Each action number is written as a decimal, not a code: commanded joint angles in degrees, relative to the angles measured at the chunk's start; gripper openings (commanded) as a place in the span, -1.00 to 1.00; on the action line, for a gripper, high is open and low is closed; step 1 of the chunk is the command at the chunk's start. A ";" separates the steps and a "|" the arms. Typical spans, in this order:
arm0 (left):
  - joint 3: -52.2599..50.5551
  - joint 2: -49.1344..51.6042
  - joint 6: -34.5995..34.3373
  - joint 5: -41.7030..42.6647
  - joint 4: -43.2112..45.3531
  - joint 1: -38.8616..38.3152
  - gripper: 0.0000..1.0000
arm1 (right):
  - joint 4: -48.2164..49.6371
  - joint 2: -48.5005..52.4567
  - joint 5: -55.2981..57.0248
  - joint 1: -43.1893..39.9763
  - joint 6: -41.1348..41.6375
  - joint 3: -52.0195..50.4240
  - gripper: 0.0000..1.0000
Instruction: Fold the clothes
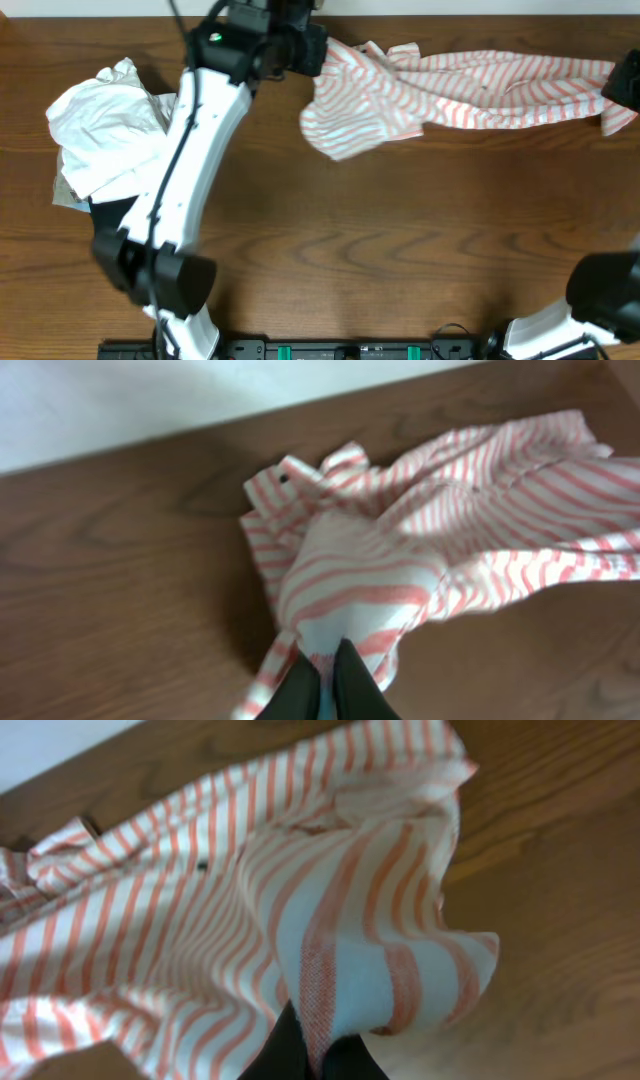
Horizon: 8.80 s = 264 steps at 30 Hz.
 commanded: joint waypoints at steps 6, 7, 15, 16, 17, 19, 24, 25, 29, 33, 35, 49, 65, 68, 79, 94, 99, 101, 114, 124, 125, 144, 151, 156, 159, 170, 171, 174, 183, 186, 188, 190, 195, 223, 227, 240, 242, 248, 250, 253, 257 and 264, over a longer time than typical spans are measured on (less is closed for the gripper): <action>0.74 -14.38 3.58 -6.95 -4.26 0.20 -0.88 | -2.12 -14.73 -0.33 0.26 -1.66 0.26 -0.98; 0.74 -16.02 3.56 -7.65 -4.61 0.20 -0.88 | -2.08 -16.09 -0.22 0.13 -1.64 0.26 -0.98; 0.72 -25.35 4.07 -15.98 -4.20 0.55 -0.88 | 0.50 -21.92 2.32 -0.37 -1.81 0.35 -0.98; 0.72 -25.33 4.50 -15.91 -4.07 1.01 -0.88 | 0.94 -21.59 2.47 -0.37 -1.81 0.35 -0.98; 0.72 -24.85 4.44 -15.87 -4.07 1.57 -0.88 | 1.29 -21.07 2.45 -0.37 -1.81 0.35 -0.98; 0.72 -23.32 4.44 -15.85 -4.26 2.60 -0.88 | 1.60 -19.37 2.45 -0.37 -1.81 0.35 -0.98; 0.72 -16.02 4.42 -15.15 -4.44 5.81 -0.88 | 1.57 -11.26 2.40 -0.26 -1.84 0.35 -0.98; 0.72 -14.40 4.42 -15.06 -4.26 6.32 -0.88 | 1.64 -9.33 2.43 -0.07 -2.03 0.35 -0.98; 0.72 -5.07 4.46 -14.99 -1.22 8.70 -0.88 | 4.04 -0.87 2.40 0.98 -2.89 0.35 -0.97; 0.72 6.01 5.09 -12.02 9.79 11.10 -0.88 | 12.33 9.01 0.39 3.04 -3.10 0.35 -0.98; 0.72 9.53 5.09 -9.20 17.11 11.85 -0.88 | 17.33 11.74 -1.88 3.98 -2.97 0.35 -0.98; 25.88 9.01 4.48 -5.27 29.16 12.15 -0.88 | 23.43 5.81 -2.08 4.90 2.84 15.02 -0.98; 23.15 4.52 4.59 -2.97 -34.16 12.02 -0.88 | -14.27 3.82 9.51 3.63 -4.42 9.60 -0.97; 18.43 4.52 4.57 -2.97 -38.66 12.02 -0.88 | -17.84 3.82 10.78 3.63 -4.44 5.57 -0.97; -2.47 4.52 4.59 -2.99 -39.52 12.02 -0.88 | -15.47 3.82 13.20 3.63 -3.48 -13.57 -0.98; -11.39 4.39 0.63 -8.70 -31.15 12.09 -0.88 | -1.11 3.82 13.20 3.58 -1.97 -27.93 -0.97; -11.39 4.46 -3.50 -14.97 -23.80 12.09 -0.87 | 7.45 3.82 13.18 3.58 -1.99 -27.93 -0.97; -11.39 4.50 -4.13 -15.26 -20.94 12.09 -0.88 | 10.16 3.82 13.18 3.58 -1.97 -27.96 -0.98; -17.25 4.52 -4.68 -15.23 -8.61 12.07 -0.88 | 16.52 3.96 12.98 3.58 -1.57 -29.33 -0.96; -23.45 4.52 -4.68 -15.26 3.02 12.07 -0.88 | 19.10 7.21 12.57 3.61 -1.27 -29.46 -0.95; -23.45 4.52 -4.68 -15.26 4.00 12.07 -0.88 | 19.12 7.76 12.57 3.61 -0.79 -29.46 -0.94; -23.50 4.55 -4.66 -15.23 8.22 12.07 -0.86 | 23.15 11.74 12.31 3.69 -0.02 -29.46 -0.28; -23.50 4.55 -4.66 -15.26 5.03 12.07 -0.87 | 15.02 11.76 11.04 3.69 -0.09 -29.49 -0.32; -23.50 4.55 -4.68 -15.23 4.48 12.07 -0.87 | 13.84 11.76 11.06 3.69 -0.76 -30.27 -0.29; -23.50 4.55 -4.68 -15.23 4.28 12.07 -0.87 | 15.10 11.76 11.06 3.69 -0.74 -31.19 -0.25; -23.50 4.55 -4.66 -15.23 4.09 12.07 -0.87 | 26.10 11.76 8.46 3.72 -0.74 -37.94 -0.46; -23.50 4.55 -4.68 -15.23 4.11 12.07 -0.86 | 26.60 11.76 7.72 3.72 -0.74 -37.97 -0.65; -23.50 4.55 -4.66 -15.23 4.11 12.07 -0.87 | 28.28 11.72 6.67 3.72 -0.72 -37.90 -0.97; -23.50 4.55 -4.68 -15.23 4.35 12.07 -0.87 | 36.04 11.30 6.73 3.67 -0.68 -34.69 -0.97; -23.50 4.55 -4.68 -15.23 4.35 12.07 -0.87 | 40.39 11.30 6.71 3.67 -0.50 -34.69 -0.97; -23.50 4.55 -4.68 -15.23 4.33 12.07 -0.87 | 42.14 11.30 6.71 3.69 -0.50 -34.69 -0.96; -23.50 4.55 -4.68 -15.23 4.39 12.07 -0.87 | 43.04 11.30 6.71 3.69 -0.50 -34.69 -0.67; -23.50 4.55 -4.66 -15.23 4.55 12.07 -0.86 | 42.53 11.32 6.73 3.67 -0.55 -34.69 -0.26; -36.06 4.83 -4.68 -13.66 7.87 11.91 -0.11 | 31.80 11.34 10.01 3.65 -2.25 -39.85 -0.55; -42.38 4.85 -4.66 -13.68 14.43 11.91 -0.10 | 33.79 11.34 10.01 3.65 -2.25 -41.77 -0.55; -51.84 4.90 -4.68 -14.12 17.44 11.91 -0.09 | 38.95 11.37 13.51 2.95 -1.14 -53.92 -0.54; -52.61 4.90 -4.68 -14.12 16.24 11.91 -0.10 | 38.62 11.39 15.54 2.40 0.37 -55.45 -0.61; -52.98 4.90 -4.70 -14.10 7.21 11.91 -0.10 | 33.57 11.39 20.72 -1.51 5.79 -56.37 -0.85; -52.98 4.90 -4.70 -14.10 3.74 11.91 -0.10 | 32.46 11.39 20.70 -3.15 7.10 -56.37 -0.85; -52.98 4.90 -4.72 -14.12 -0.42 11.91 -0.21 | 30.58 11.39 20.70 -5.51 9.14 -56.37 -0.82; -52.96 4.90 -7.43 -14.10 -4.68 11.91 -0.41 | 29.31 11.37 20.70 -8.24 10.40 -56.37 -0.79; -52.83 4.72 -8.31 -14.12 -6.95 11.91 -0.29 | 30.27 11.37 17.25 -10.08 11.08 -56.19 -0.75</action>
